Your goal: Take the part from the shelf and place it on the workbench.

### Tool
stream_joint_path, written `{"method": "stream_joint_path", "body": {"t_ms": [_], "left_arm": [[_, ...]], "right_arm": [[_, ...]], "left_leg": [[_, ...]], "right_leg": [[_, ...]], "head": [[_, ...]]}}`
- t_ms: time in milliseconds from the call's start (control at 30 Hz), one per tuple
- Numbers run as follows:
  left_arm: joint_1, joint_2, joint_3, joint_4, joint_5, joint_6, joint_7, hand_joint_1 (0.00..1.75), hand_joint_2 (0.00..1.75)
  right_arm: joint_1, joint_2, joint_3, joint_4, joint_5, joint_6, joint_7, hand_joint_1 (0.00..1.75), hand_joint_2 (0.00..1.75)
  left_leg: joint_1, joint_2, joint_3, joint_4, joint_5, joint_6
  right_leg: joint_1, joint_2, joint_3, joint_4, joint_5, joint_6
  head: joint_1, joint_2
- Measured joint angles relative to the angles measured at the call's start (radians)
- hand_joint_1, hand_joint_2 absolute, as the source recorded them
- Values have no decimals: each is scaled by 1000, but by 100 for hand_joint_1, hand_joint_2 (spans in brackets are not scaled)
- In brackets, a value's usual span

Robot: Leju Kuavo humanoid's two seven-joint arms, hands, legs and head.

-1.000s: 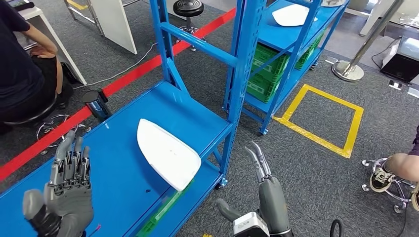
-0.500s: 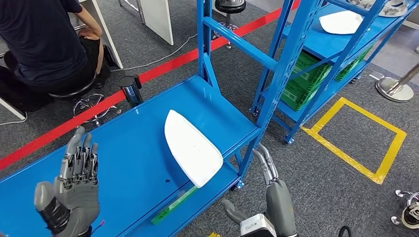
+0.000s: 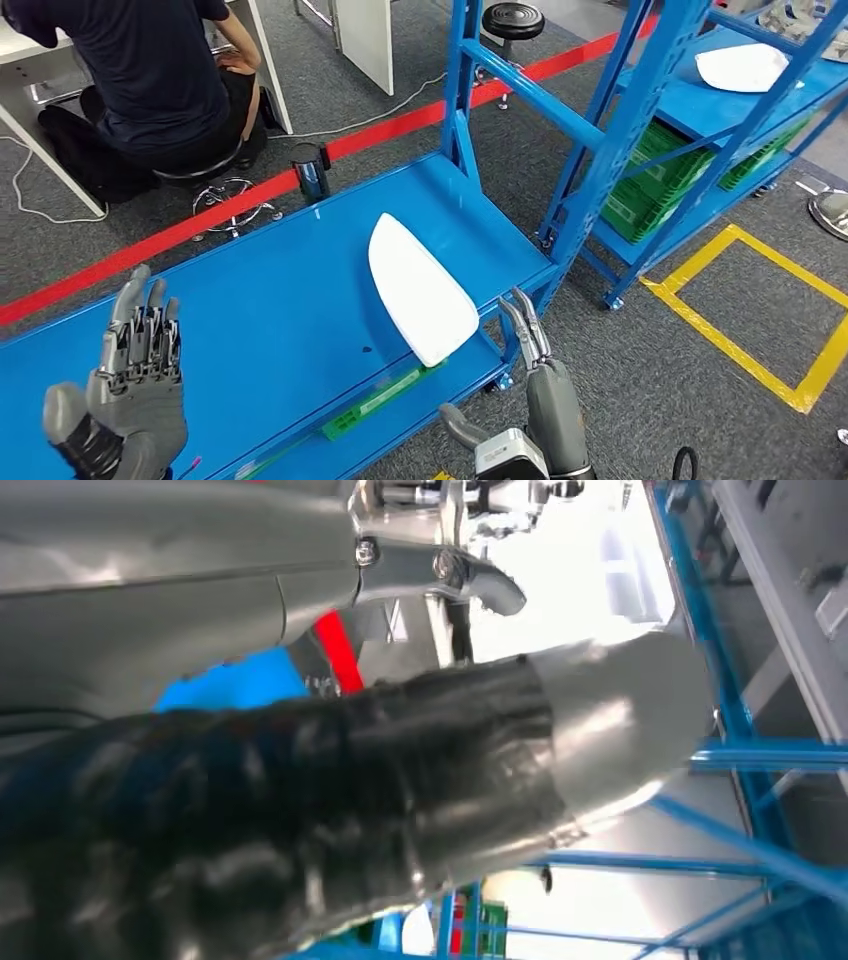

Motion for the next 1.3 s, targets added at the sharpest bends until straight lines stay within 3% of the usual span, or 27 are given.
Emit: {"method": "stream_joint_path", "body": {"t_ms": [33, 100, 200, 233, 267, 300, 333, 400, 467, 533, 567, 633, 700, 733, 800, 867, 933, 967, 1000, 1067, 1133, 1200, 1233, 1300], "left_arm": [[1, 0, 0, 0, -1, 0, 0, 0, 0], [2, 0, 0, 0, -2, 0, 0, 0, 0], [3, 0, 0, 0, -3, -1, 0, 0, 0], [3, 0, 0, 1, -3, -1, 0, 0, 0], [4, 0, 0, 2, -3, -1, 0, 0, 0], [4, 0, 0, 2, -3, -1, 0, 0, 0], [4, 0, 0, 3, -3, -1, 0, 0, 0], [4, 0, 0, 4, -3, -1, 0, 0, 0], [4, 0, 0, 4, -3, -1, 0, 0, 0], [5, 0, -1, 4, -3, -1, -1, 0, 0], [7, 0, -1, 4, -4, -1, -1, 0, 0], [7, 0, -1, 4, -4, -1, -1, 0, 0], [5, 0, -2, 4, -4, 0, -1, 0, 0], [6, 0, -2, 5, -4, 0, -1, 0, 0], [6, 0, -2, 6, -4, 0, -1, 0, 0], [6, 0, -2, 7, -5, 1, -1, 0, 0], [5, 0, -2, 7, -6, 1, -1, 0, 0], [5, 0, -2, 7, -6, 1, -2, 0, 0], [5, 0, -2, 6, -7, 1, -2, 0, 0], [6, 0, -3, 6, -7, 1, -3, 0, 0], [7, 0, -3, 6, -8, 3, -4, 0, 0], [6, 0, -3, 6, -8, 5, -4, 0, 0], [6, -1, -3, 7, -9, 6, -3, 0, 0], [7, -1, -4, 8, -10, 9, -2, 0, 0]], "right_arm": [[0, 0, 0, -1, 0, 0, 0, 0, 175], [0, -1, 0, -3, 0, 0, 0, 0, 175], [2, -2, 1, -4, 1, -1, 0, 0, 175], [3, -2, 1, -4, 1, -1, 0, 0, 175], [4, -3, 2, -4, 1, -1, 1, 0, 175], [4, -3, 2, -4, 1, -1, 1, 0, 175], [4, -4, 3, -4, 1, -1, 1, 0, 175], [4, -4, 4, -4, 1, -1, 2, 0, 175], [3, -5, 4, -4, 1, -2, 2, 0, 175], [3, -5, 4, -4, 1, -2, 2, 0, 175], [2, -5, 4, -4, 1, -2, 2, 0, 175], [0, -5, 4, -4, 1, -2, 2, 0, 175], [1, -5, 4, -4, 1, -2, 2, 0, 175], [2, -5, 4, -4, 1, -2, 2, 0, 175], [2, -5, 4, -3, 1, -2, 2, 0, 175], [2, -5, 4, -3, 1, -2, 2, 0, 175], [2, -5, 5, -3, 1, -2, 2, 0, 175], [2, -5, 5, -3, 1, -2, 2, 0, 175], [2, -5, 5, -3, 1, -2, 2, 0, 175], [1, -5, 6, -3, 1, -2, 2, 0, 175], [1, -5, 6, -3, 1, -3, 2, 0, 87], [3, -6, 6, -3, -6, -3, 0, 0, 0], [4, -6, 7, -3, -15, -3, -5, 0, 0], [8, -6, 7, -3, -33, -3, -14, 0, 0]], "left_leg": [[1, -9, 3, -2, 4, 7], [6, -25, 7, -6, 14, 19], [10, -50, 2, -8, 25, 28], [9, -59, -1, -8, 27, 28], [8, -70, -3, -7, 28, 29], [8, -82, -4, -7, 28, 28], [8, -95, -4, -6, 29, 28], [7, -118, -6, -3, 30, 23], [8, -138, -18, 2, 34, 11], [13, -157, -31, 2, 42, -5], [14, -155, -38, 3, 42, -11], [12, -118, -63, 45, 12, -20], [10, -71, -117, 161, -52, -24], [11, -62, -144, 225, -79, -25], [11, -56, -160, 276, -87, -26], [9, -42, -99, 185, -40, -20], [1, 3, -20, 53, -8, -8], [-3, 18, 2, 14, -4, -2], [-7, 25, 9, -3, -6, 3], [-8, 4, 10, -6, 1, 13], [-3, -13, 16, -14, 13, 24], [1, -27, 15, -18, 21, 31], [1, -34, 12, -18, 23, 33], [1, -45, 9, -16, 24, 34]], "right_leg": [[-1, -7, -1, -1, 0, 6], [-3, 10, -16, 25, -23, 18], [-7, 66, -87, 189, -116, 28], [-8, 72, -112, 248, -137, 29], [-8, 75, -125, 277, -138, 29], [-8, 77, -125, 274, -122, 28], [-8, 81, -108, 234, -89, 25], [-10, 119, -54, 104, -23, 14], [-11, 152, -17, 21, -5, 5], [-9, 144, -10, 8, -8, -3], [-9, 135, -10, 6, -4, -9], [-12, 114, -8, -3, 3, -21], [-9, 92, -10, -5, 5, -28], [-7, 80, -12, -5, 6, -30], [-4, 58, -14, -4, 6, -32], [-1, 37, -15, -2, 6, -31], [3, 20, -14, 2, 5, -27], [4, 12, -13, 4, 4, -22], [5, 4, -12, 5, 3, -17], [4, -9, -11, 5, 3, -5], [2, 15, -26, 33, -21, 10], [-2, 59, -68, 132, -83, 20], [-4, 70, -94, 198, -114, 23], [-6, 77, -128, 281, -141, 25]], "head": [[1, 0], [6, 0], [25, 0], [29, 0], [33, 0], [36, 0], [39, 0], [43, 0], [44, 0], [45, 0], [45, 0], [33, 0], [12, 0], [4, 0], [-4, 0], [-11, 0], [-17, 0], [-18, 0], [-18, 0], [-15, 0], [-10, 0], [3, 0], [10, 0], [17, 0]]}}
